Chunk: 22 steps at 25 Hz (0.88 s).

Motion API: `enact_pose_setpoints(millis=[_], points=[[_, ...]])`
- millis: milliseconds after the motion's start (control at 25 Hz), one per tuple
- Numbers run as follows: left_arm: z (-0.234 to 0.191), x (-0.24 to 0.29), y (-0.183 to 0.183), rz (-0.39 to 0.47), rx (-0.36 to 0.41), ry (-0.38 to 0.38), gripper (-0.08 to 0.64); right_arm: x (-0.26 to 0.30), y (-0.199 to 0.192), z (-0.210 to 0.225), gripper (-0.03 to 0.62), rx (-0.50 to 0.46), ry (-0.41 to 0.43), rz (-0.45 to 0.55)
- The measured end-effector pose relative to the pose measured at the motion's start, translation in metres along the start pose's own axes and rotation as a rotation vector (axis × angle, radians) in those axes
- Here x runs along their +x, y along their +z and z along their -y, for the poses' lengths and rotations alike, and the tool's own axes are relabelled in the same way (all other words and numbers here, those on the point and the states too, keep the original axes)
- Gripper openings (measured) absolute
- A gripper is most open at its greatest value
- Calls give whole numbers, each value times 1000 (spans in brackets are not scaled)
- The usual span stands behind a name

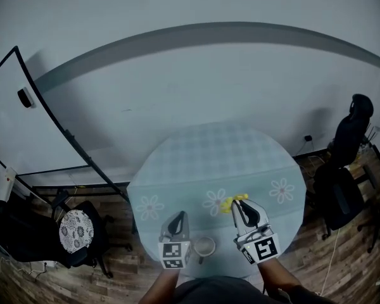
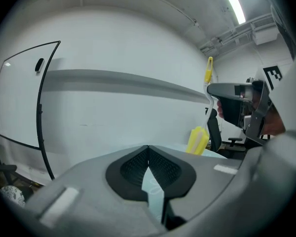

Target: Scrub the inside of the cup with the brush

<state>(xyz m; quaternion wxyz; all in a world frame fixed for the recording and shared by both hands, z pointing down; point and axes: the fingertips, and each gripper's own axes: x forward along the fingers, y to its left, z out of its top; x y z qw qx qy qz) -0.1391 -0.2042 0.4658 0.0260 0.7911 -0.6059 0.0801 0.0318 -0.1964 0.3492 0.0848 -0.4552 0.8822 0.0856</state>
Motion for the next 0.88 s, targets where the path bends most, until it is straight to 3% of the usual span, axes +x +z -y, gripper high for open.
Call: enact_pose_setpoints(millis=[880], points=[[-25,-17,-26,-49,-35,-57,6,3,-3,-31,35,-15,-36,-47]])
